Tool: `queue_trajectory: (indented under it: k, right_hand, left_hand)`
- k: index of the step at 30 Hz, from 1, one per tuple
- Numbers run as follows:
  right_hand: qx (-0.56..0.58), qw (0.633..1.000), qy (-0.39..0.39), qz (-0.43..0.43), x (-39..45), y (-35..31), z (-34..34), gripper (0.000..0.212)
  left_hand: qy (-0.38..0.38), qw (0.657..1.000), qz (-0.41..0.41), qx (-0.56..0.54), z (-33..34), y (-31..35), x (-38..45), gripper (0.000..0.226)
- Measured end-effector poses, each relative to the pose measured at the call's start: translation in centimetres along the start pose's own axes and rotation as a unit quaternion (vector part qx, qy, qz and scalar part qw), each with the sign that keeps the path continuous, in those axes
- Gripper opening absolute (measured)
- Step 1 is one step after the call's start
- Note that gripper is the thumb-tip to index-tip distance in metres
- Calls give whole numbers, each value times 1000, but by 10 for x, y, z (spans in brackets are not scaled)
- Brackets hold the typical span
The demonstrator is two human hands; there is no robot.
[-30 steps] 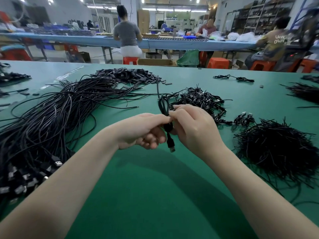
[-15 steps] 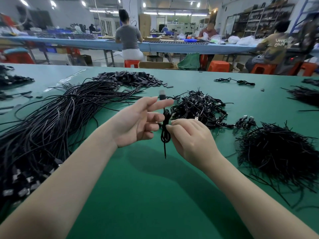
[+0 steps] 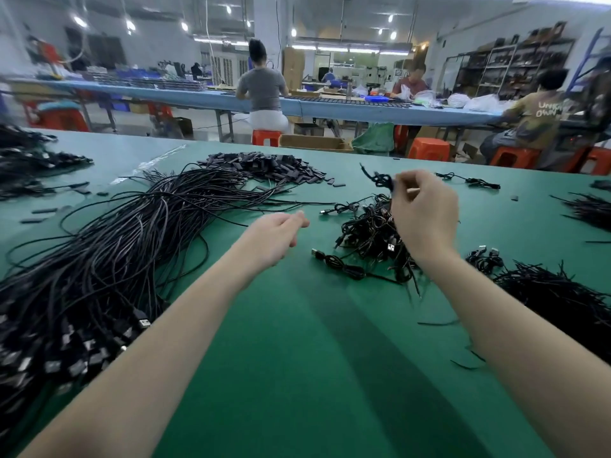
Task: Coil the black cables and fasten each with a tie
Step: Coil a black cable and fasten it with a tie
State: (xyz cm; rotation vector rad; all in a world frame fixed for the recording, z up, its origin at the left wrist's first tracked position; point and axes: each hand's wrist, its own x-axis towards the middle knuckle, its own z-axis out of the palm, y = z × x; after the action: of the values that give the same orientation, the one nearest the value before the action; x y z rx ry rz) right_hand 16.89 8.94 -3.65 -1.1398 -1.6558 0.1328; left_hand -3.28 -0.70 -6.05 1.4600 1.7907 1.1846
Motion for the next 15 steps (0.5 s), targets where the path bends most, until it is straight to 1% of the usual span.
queue_trajectory:
  k: [1,2,3,4,5,6,8,10,11,12,14,15]
  right_hand:
    - [-47,998,-19,32,14,8,0,22]
    - [-95,991,-69,69,23,14,1,29]
    - [-147,974,-139,98,27,20,4,39]
    - [-195,954,-199,109,24,22,7,49]
    - [-226,943,-225,95,14,23,10,58]
    - [-238,944,-222,62,0,22,15,62]
    - [-210,958,-196,-12,-39,19,25,60]
    - [-176,959,-218,-35,-81,19,36,55]
    - [-166,956,-239,-32,-98,21,41,52]
    - [-160,952,-259,-28,-112,24,45,49]
    - [-136,953,-271,-17,-125,31,49,40]
    - [-119,957,-266,-14,-126,34,48,35]
  left_hand:
    - [26,999,17,35,-9,-1,3,29]
    - [47,995,27,84,-20,-2,6,26]
    - [60,988,26,141,-32,-4,10,25]
    - [63,975,15,213,-47,-8,16,26]
    - [62,954,-6,292,-63,-13,23,28]
    - [64,928,-37,364,-79,-19,30,29]
    - [83,869,-106,475,-111,-38,39,27]
    - [83,806,-185,556,-136,-62,35,26]
    - [80,785,-213,576,-147,-74,33,27]
    - [82,776,-223,584,-155,-84,29,28]
    - [97,777,-223,581,-167,-94,21,21]
    - [112,784,-211,572,-174,-98,20,16]
